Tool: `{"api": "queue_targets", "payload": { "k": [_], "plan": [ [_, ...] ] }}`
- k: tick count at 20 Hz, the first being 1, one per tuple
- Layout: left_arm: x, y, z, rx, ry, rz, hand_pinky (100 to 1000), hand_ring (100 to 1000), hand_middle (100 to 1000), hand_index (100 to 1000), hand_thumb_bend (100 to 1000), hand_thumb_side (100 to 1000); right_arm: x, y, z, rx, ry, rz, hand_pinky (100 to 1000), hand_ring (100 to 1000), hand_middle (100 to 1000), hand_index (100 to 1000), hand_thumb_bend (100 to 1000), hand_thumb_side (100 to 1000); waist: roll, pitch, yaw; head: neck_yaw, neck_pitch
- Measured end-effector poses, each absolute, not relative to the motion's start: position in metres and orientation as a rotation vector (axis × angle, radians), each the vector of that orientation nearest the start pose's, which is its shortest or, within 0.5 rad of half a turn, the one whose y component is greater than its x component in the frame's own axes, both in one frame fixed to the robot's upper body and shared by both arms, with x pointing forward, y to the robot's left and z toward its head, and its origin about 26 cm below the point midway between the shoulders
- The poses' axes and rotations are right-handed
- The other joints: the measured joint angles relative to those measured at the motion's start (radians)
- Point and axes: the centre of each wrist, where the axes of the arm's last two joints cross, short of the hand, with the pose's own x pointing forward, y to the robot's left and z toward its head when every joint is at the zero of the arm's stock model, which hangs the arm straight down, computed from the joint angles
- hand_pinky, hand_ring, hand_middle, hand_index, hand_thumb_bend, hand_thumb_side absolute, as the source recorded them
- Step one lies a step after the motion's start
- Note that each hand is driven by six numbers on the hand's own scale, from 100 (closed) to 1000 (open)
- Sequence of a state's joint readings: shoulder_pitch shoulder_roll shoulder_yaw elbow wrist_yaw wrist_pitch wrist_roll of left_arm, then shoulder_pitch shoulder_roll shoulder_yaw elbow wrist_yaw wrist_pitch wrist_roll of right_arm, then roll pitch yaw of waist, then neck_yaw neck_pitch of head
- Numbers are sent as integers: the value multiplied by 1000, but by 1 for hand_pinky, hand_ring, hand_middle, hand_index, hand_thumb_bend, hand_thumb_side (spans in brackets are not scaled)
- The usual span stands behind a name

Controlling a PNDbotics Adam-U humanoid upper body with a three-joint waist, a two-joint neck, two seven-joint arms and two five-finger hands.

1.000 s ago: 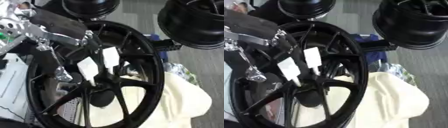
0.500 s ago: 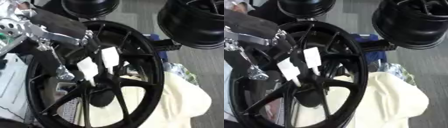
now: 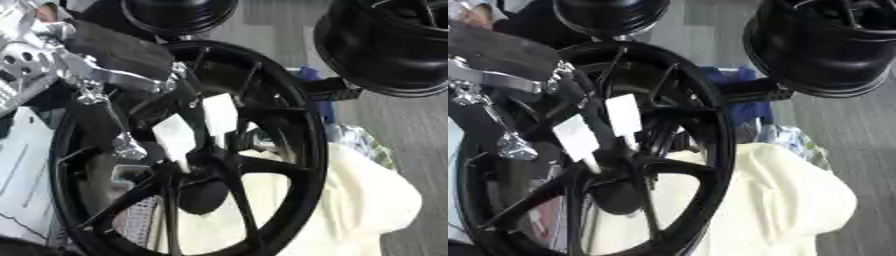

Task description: Pull the pin out of the wheel hub.

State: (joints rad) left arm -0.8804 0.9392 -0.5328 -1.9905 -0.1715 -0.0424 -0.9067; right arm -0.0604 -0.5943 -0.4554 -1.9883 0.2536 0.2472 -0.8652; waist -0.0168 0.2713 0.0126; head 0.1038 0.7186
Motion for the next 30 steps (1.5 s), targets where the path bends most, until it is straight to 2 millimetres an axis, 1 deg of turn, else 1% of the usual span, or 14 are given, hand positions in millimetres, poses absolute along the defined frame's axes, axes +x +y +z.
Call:
{"api": "queue_targets", "payload": {
  "k": [2,4,16,18,24,30],
  "plan": [
    [297,199,321,-457,1799,3001,792,790,753,837,383,100,242,-417,225,-1675,-1913,-543,447,611,632,798,361,284,0,0,0,1,0],
    [297,199,321,-456,1799,3000,797,797,761,845,393,100,242,-417,225,-1674,-1914,-544,447,611,632,798,360,284,-1,0,0,2,-1],
    [298,198,317,-528,1781,3001,784,776,724,810,376,100,242,-417,223,-1660,-1913,-559,446,611,632,798,359,285,-4,7,-1,8,-4],
    [301,198,316,-542,1782,3008,780,767,707,798,374,100,242,-417,223,-1660,-1913,-561,446,611,632,798,361,284,-6,7,-1,9,-4],
    [311,200,311,-575,1784,3032,781,768,710,798,374,100,242,-417,222,-1659,-1909,-573,446,611,632,798,358,287,-9,11,-1,15,-4],
    [320,202,305,-571,1779,3054,780,766,704,794,366,100,242,-418,222,-1659,-1911,-576,447,612,632,798,355,292,-9,12,0,16,-4]
  ]
}}
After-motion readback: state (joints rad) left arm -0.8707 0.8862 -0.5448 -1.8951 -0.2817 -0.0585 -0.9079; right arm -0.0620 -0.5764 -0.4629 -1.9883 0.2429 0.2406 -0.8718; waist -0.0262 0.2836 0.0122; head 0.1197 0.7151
